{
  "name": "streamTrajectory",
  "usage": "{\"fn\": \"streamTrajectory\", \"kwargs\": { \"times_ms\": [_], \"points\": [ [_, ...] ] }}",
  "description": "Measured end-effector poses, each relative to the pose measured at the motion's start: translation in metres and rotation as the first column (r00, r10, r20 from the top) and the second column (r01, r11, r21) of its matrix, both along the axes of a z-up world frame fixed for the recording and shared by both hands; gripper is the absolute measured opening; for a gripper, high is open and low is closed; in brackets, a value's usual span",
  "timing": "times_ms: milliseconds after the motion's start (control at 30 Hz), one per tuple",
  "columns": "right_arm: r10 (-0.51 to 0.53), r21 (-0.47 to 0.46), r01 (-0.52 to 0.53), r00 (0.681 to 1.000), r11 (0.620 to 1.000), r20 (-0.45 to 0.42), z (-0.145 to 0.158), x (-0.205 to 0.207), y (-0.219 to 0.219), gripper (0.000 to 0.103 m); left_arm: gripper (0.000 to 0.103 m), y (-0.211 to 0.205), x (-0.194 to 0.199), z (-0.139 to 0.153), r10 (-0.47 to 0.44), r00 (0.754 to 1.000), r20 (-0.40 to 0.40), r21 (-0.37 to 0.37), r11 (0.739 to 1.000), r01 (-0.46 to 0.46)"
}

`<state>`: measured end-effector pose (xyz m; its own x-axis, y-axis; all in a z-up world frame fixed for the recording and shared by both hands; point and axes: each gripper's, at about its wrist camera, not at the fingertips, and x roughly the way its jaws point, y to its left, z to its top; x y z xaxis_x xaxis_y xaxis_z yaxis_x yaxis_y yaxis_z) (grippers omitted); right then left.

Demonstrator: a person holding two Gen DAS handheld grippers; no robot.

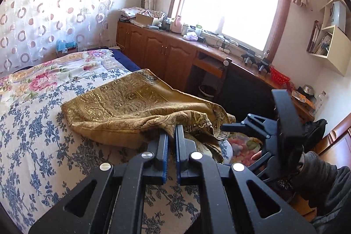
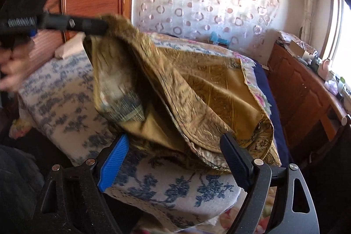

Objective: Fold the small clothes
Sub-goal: 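Lift the bundle edge with the right tool and fold it over the left tool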

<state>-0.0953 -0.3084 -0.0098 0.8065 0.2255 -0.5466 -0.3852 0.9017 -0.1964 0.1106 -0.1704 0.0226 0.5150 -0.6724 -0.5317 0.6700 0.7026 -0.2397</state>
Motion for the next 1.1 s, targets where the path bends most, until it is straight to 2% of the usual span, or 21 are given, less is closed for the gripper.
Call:
{"fn": "streamTrajectory", "kwargs": {
  "times_ms": [167, 333, 400, 467, 533, 567, 767, 967, 1067, 1100],
  "points": [
    [-0.075, -0.11, 0.078, 0.997, 0.991, 0.033, -0.011, 0.029, -0.006, 0.086, 0.006, 0.003, 0.008, 0.005, 0.01, 1.0, 0.003, -0.02, 1.0, -0.01],
    [-0.078, -0.164, 0.086, 0.996, 0.983, 0.052, -0.008, 0.056, -0.013, 0.086, 0.006, 0.009, 0.018, 0.006, 0.017, 1.0, -0.005, -0.047, 0.999, -0.017],
    [-0.053, -0.153, 0.06, 0.998, 0.986, 0.046, -0.001, 0.068, -0.019, 0.071, 0.006, 0.013, 0.023, 0.005, 0.022, 1.0, -0.011, -0.059, 0.998, -0.022],
    [-0.019, -0.119, 0.023, 0.999, 0.993, 0.039, 0.011, 0.077, -0.023, 0.038, 0.006, 0.019, 0.029, 0.005, 0.033, 0.999, -0.016, -0.068, 0.997, -0.034],
    [0.017, -0.118, -0.009, 0.998, 0.993, 0.064, 0.026, 0.085, -0.021, 0.018, 0.006, 0.025, 0.035, 0.006, 0.052, 0.999, -0.016, -0.077, 0.996, -0.053],
    [0.03, -0.12, -0.021, 0.997, 0.993, 0.074, 0.033, 0.09, -0.018, 0.012, 0.006, 0.028, 0.039, 0.006, 0.062, 0.998, -0.016, -0.082, 0.995, -0.063],
    [0.08, -0.149, -0.06, 0.989, 0.987, 0.128, 0.075, 0.146, 0.006, 0.009, 0.006, 0.048, 0.075, 0.006, 0.143, 0.99, -0.018, -0.08, 0.986, -0.144],
    [0.145, -0.19, -0.126, 0.985, 0.974, 0.091, 0.08, 0.233, 0.039, 0.009, 0.007, 0.067, 0.122, -0.01, 0.238, 0.969, -0.059, -0.039, 0.97, -0.24],
    [0.169, -0.177, -0.162, 0.985, 0.971, 0.025, 0.075, 0.273, 0.05, 0.009, 0.019, 0.074, 0.137, -0.018, 0.249, 0.966, -0.067, -0.024, 0.968, -0.251],
    [0.171, -0.162, -0.168, 0.985, 0.972, 0.007, 0.077, 0.285, 0.046, 0.009, 0.031, 0.075, 0.139, -0.02, 0.256, 0.964, -0.064, -0.011, 0.966, -0.258]
  ]
}}
